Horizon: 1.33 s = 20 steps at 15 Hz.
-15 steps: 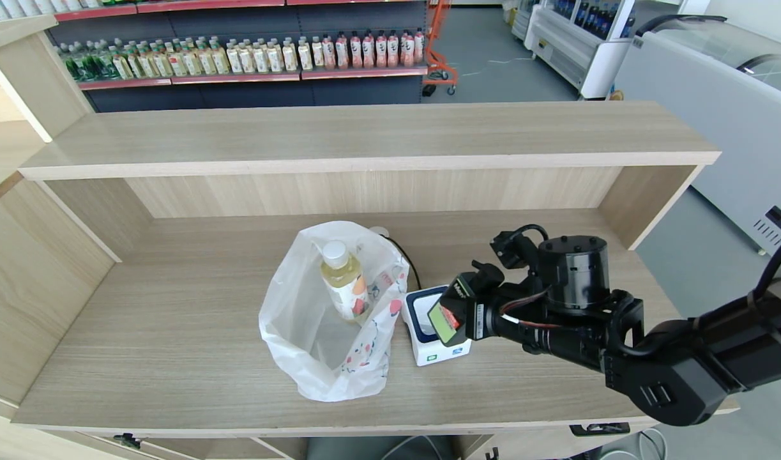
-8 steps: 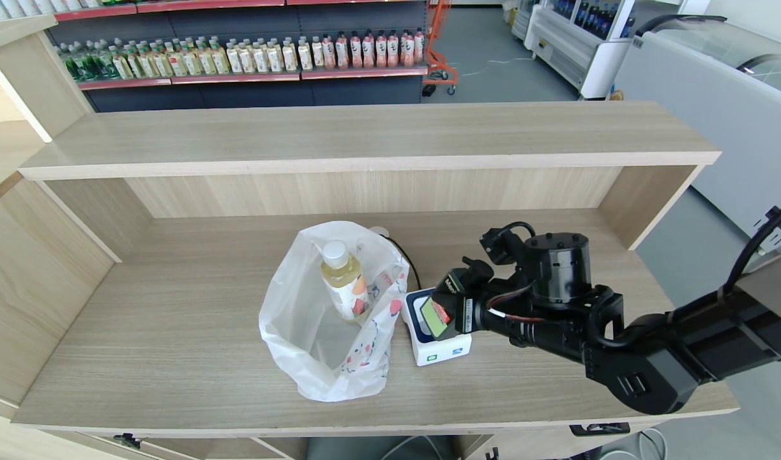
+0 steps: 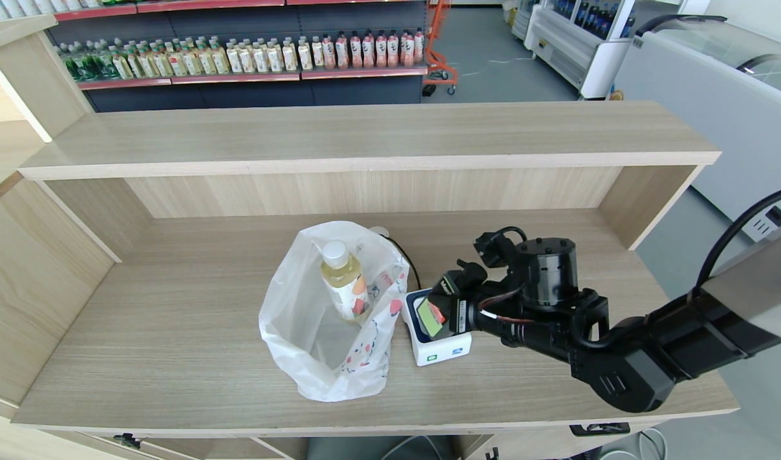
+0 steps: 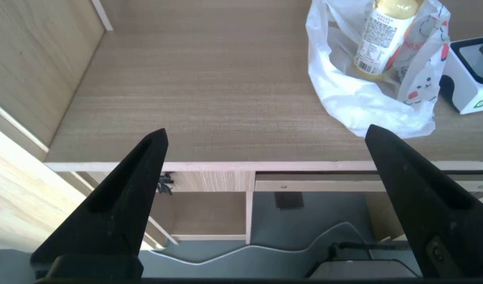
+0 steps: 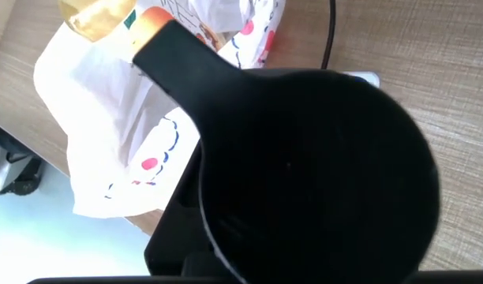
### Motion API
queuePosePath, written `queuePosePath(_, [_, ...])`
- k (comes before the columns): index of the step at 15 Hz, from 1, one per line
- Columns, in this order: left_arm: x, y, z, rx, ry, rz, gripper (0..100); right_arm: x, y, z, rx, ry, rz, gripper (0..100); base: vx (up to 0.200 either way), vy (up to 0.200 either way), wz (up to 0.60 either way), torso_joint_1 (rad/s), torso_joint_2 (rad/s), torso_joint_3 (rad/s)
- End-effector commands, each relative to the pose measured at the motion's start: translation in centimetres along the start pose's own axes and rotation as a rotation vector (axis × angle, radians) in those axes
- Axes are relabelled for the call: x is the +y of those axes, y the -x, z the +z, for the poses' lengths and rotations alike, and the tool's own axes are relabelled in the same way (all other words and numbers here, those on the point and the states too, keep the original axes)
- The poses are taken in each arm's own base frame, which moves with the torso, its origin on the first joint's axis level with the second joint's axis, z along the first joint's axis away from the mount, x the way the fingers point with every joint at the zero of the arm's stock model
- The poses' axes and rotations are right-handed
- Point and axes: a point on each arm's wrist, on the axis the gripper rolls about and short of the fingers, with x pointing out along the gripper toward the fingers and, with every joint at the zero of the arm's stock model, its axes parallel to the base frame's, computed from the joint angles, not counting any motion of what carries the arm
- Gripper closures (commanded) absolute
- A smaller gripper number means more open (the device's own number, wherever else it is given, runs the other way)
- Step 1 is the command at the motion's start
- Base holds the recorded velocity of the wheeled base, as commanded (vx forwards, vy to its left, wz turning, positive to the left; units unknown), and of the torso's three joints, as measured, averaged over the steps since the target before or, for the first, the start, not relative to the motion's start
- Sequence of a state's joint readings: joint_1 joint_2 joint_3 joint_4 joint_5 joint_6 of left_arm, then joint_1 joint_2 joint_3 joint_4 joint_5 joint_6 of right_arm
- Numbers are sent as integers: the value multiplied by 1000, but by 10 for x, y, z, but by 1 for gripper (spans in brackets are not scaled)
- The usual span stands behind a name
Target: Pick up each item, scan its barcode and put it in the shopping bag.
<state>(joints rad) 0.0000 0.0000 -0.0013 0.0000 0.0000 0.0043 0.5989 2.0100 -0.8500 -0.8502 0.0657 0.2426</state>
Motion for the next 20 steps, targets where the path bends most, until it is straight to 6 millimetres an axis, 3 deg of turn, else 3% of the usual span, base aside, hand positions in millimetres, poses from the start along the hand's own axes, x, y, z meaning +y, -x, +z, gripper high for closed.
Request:
queuePosePath(1, [0, 0, 0, 1, 0, 0, 0, -1, -6, -3, 8, -1, -1, 100, 0, 0, 0, 0, 0, 0])
queuePosePath(6, [0, 0, 0, 1, 0, 0, 0, -5, -12, -10, 19, -3, -6, 100, 0, 0, 0, 0, 0, 0])
queuePosePath(9, [0, 0, 0, 0, 0, 0, 0, -14, -8, 1, -10, -10, -12, 100, 0, 0, 0, 0, 0, 0])
queuePosePath(12, [0, 0, 0, 0, 0, 0, 0, -16, 7, 20, -66, -11, -15, 100, 0, 0, 0, 0, 0, 0])
queuePosePath(14, [0, 0, 0, 1, 0, 0, 0, -9, 48, 46, -127, 3, -13, 100, 0, 0, 0, 0, 0, 0])
queuePosePath(17, [0, 0, 0, 1, 1, 0, 0, -10, 98, 54, -143, 150, -29, 100, 0, 0, 0, 0, 0, 0])
queuePosePath(20, [0, 0, 0, 3, 1, 0, 0, 5, 128, 66, -179, 176, -1, 100, 0, 133, 0, 2, 2, 3])
